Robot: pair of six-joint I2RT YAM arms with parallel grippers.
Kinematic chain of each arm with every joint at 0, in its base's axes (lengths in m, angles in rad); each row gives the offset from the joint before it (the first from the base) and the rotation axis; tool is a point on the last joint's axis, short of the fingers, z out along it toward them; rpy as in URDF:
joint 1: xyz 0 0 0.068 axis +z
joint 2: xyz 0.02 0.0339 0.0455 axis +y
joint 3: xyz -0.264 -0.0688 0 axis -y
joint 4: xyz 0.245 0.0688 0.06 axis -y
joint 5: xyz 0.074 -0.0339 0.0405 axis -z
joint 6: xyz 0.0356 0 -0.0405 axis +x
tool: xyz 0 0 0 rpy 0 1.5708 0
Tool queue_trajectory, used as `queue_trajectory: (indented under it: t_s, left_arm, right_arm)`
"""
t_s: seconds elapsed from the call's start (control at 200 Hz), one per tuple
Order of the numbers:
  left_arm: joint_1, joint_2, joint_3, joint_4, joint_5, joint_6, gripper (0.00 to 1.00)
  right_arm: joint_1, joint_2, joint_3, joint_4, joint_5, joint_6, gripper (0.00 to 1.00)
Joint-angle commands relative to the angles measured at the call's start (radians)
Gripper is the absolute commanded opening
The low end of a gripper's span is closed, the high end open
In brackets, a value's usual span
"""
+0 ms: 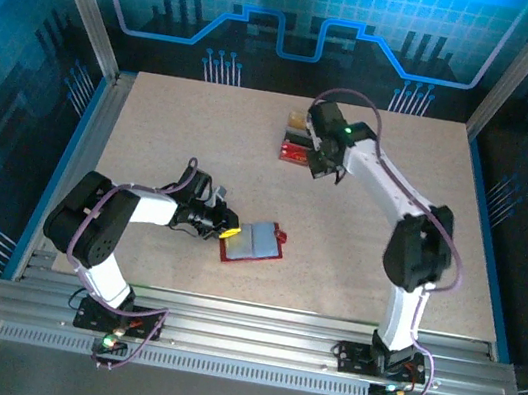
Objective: Put the credit cards into the card holder
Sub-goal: Pick up the credit card from the storage box, then insert the credit card into the card slot.
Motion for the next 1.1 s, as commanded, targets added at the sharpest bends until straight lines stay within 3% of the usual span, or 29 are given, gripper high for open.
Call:
queue_trajectory:
  t_s: [0.0,0.15,0.3,0.805,1.096]
  left_arm:
    - [-0.018,0.044,-0.018,-0.102,-0.068,0.038,0.16]
    - [-0.018,0.033,-0.015,-0.115,-0.073,0.047,0.16]
    - [-0.018,0.020,-0.013,-0.139,-0.095,0.058,0.16]
    - [-0.018,0.015,-0.005,-0.163,-0.118,0.071,0.16]
    - [-0.018,0.014,-0.001,-0.180,-0.135,0.077,0.16]
  right_arm:
    - [0.006,-0.129,-0.182,0.138,-0.305,0.095,0.00]
    - [0.017,-0.263,-0.461,0.395,-0.552,0.212,0.00]
    - [0.034,-0.296,-0.645,0.625,-0.712,0.302,0.00]
    - [0.116,-0.259,-0.940,1.066,-0.786,0.453,0.00]
    - [0.120,-0.220,-0.972,1.132,-0.784,0.467,0.00]
